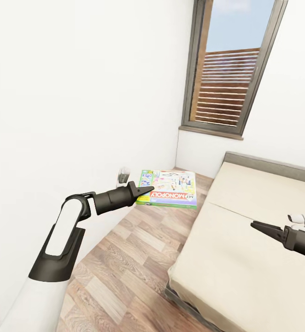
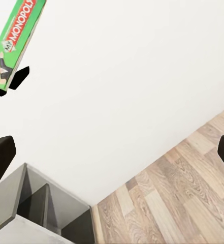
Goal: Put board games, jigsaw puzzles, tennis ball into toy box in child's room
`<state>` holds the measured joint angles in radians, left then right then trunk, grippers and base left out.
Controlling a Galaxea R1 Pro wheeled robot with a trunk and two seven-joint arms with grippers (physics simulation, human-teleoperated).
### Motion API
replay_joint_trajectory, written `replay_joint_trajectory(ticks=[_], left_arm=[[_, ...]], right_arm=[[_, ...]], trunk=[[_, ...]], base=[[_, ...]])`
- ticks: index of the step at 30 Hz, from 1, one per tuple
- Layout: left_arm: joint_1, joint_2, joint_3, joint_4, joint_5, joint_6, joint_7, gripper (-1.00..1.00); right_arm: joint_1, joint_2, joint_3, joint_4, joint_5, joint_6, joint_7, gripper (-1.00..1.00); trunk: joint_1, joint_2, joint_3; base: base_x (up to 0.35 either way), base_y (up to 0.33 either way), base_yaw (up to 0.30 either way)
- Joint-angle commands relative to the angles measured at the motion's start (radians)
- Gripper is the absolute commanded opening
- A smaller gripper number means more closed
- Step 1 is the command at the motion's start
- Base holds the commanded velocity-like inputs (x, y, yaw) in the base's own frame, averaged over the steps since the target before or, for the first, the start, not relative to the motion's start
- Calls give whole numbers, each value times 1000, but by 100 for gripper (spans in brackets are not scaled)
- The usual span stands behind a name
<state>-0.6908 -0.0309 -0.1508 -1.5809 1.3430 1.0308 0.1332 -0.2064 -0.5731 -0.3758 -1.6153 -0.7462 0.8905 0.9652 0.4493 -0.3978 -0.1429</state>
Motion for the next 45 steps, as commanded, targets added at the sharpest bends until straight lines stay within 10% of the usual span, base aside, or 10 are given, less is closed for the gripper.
replay_joint_trajectory(ticks=[1,45], left_arm=[[-1,0,0,-1,10,3,9,-100],[0,-2,4,7,10,1,9,-100]], right_arm=[[-1,0,-1,0,-1,5,2,100],[1,-10,-35,0,1,-3,147,100]], trunk=[[1,-2,-2],[1,-2,1]], base=[[0,0,52],[0,0,73]])
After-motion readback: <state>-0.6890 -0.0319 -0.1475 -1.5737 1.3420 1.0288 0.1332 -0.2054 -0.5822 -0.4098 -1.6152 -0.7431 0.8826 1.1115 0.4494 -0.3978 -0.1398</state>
